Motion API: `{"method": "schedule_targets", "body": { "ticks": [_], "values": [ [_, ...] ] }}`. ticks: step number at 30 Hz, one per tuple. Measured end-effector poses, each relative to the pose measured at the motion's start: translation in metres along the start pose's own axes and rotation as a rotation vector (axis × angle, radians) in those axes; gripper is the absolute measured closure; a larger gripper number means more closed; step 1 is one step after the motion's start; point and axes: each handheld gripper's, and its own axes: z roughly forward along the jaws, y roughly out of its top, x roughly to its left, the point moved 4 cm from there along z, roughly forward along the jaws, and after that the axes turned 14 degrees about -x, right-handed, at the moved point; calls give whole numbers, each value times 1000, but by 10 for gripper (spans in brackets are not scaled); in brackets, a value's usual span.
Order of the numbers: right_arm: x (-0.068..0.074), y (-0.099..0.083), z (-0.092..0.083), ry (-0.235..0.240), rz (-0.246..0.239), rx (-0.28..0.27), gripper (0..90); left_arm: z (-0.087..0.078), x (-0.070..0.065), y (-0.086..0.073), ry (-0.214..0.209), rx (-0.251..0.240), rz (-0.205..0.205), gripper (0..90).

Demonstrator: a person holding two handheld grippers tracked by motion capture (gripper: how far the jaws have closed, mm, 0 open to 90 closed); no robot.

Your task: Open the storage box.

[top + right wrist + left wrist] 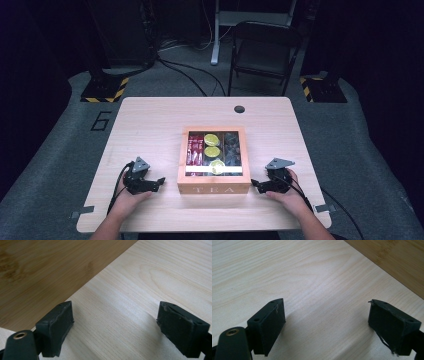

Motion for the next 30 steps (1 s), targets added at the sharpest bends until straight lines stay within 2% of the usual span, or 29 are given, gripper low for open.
{"method": "schedule_targets", "body": {
  "ticks": [4,8,9,10,12,14,15,18,19,21,23,26,29,30],
  "values": [
    [2,0,-1,0,16,8,144,0,0,0,6,-6,-1,147],
    [2,0,-2,1,9,6,165,-1,1,1,6,-11,-39,166],
    [2,0,-3,11,1,9,231,-1,1,1,6,-6,-42,199],
    [2,0,-3,11,1,9,231,-2,1,2,8,3,-44,199],
    [1,3,-5,14,3,17,317,-3,1,3,4,10,-44,271],
    [0,3,-7,18,1,32,328,-5,1,6,2,28,-54,286],
    [0,6,-10,14,-15,24,347,-7,-1,10,14,15,-78,309],
    [2,11,-14,14,1,-7,370,-11,-4,14,11,2,-86,334],
    [3,15,-19,18,11,-31,387,-15,-9,18,-3,-10,-87,341],
    [4,17,-21,17,10,-34,394,-16,-11,20,-14,-22,-89,365],
    [7,23,-29,26,13,-50,413,-22,-19,27,-51,-53,-115,385],
    [9,27,-34,42,33,-71,429,-25,-24,31,-67,-72,-128,385],
    [13,34,-43,46,31,-97,449,-27,-30,35,-78,-72,-131,385],
    [15,38,-47,61,21,-111,460,-28,-32,37,-81,-73,-126,384]
  ]
}}
